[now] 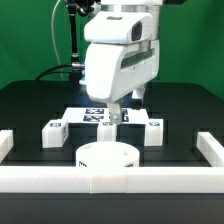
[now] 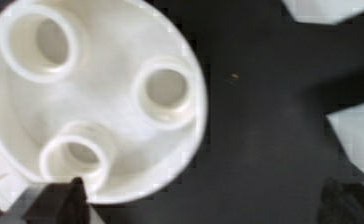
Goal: Assemble stool
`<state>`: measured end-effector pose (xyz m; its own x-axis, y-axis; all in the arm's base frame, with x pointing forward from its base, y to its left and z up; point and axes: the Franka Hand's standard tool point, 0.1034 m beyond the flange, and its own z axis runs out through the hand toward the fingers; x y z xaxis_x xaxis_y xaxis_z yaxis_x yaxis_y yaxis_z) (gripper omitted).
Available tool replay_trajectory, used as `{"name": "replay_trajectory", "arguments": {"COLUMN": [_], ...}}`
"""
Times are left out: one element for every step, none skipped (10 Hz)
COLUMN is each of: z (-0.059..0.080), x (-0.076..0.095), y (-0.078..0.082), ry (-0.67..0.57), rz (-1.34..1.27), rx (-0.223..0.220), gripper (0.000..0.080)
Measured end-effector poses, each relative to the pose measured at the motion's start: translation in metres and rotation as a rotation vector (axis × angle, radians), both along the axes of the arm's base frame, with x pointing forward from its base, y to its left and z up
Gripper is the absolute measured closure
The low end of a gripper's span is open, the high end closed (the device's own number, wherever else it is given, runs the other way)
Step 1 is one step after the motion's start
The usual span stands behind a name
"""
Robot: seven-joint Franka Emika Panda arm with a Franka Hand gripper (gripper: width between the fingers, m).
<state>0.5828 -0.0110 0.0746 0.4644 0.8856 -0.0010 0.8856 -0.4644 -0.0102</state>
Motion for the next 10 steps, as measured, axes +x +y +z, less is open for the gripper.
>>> {"name": "replay_trajectory", "arguments": {"z": [-0.003,-0.003,-0.004,-0.005,-0.012,-0.022,-0.029,-0.034,-0.04,-0.044], "x": [0.002,0.002,0.002,0.001,0.001,0.001,0.001,0.001,-0.001,-0.003], "y": [-0.003,-0.002,-0.002,-0.003,-0.005,-0.007,-0.007,-0.006,-0.006,-0.007], "ry": [0.009,0.008,0.008,0.009,0.01,0.015,0.014,0.013,0.02,0.027], "rz": [0.004,0.005,0.004,0.007,0.022,0.028,0.028,0.028,0.028,0.027], "rx": [0.001,0.001,0.001,0.001,0.003,0.005,0.007,0.009,0.01,0.011], "gripper": [0.015,0.015,0.015,0.015,0.015,0.015,0.015,0.015,0.015,0.015]}}
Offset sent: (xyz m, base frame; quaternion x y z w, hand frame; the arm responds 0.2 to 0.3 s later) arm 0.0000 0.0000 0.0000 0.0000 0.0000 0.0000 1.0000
